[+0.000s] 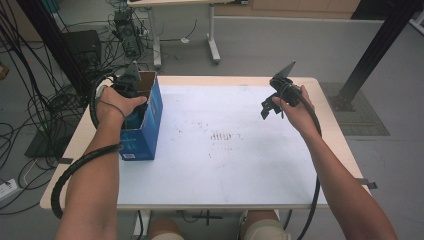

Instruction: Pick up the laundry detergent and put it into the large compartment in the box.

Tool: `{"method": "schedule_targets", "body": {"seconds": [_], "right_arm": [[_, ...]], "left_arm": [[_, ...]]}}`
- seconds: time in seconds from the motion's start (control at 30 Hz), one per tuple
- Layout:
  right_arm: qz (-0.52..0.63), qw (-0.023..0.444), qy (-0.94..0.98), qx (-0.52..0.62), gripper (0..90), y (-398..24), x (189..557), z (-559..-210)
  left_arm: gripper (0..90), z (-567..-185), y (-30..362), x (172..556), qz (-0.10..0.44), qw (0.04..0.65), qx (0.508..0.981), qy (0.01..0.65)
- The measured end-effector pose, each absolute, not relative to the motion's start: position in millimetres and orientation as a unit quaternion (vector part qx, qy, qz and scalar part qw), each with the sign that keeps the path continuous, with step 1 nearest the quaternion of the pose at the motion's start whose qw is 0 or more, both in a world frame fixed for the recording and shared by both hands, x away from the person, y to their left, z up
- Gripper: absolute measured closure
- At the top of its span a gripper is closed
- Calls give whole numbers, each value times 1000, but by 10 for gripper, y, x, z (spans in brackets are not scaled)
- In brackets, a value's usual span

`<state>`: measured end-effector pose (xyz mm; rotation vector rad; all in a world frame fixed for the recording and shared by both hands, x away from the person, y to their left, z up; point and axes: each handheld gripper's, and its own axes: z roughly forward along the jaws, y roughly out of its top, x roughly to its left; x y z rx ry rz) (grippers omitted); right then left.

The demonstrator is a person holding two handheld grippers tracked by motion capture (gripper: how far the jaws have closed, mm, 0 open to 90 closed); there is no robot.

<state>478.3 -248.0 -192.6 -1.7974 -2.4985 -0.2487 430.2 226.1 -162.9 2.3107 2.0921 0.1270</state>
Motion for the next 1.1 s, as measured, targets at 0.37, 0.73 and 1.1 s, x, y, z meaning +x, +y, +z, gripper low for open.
{"method": "schedule_targets", "body": {"seconds": [0.37, 0.73, 1.1], "right_arm": [[-81, 26, -808, -583, 59, -2487, 4780, -1923], [-80, 27, -808, -583, 59, -2485, 4782, -1927], [-81, 26, -808, -582, 59, -2496, 4779, -1924]], "left_arm": [[362, -1629, 2270, 4302, 40, 12, 740, 671], [362, -1630, 2283, 4295, 40, 13, 739, 672], [362, -1631, 2292, 4291, 41, 14, 738, 674]]}}
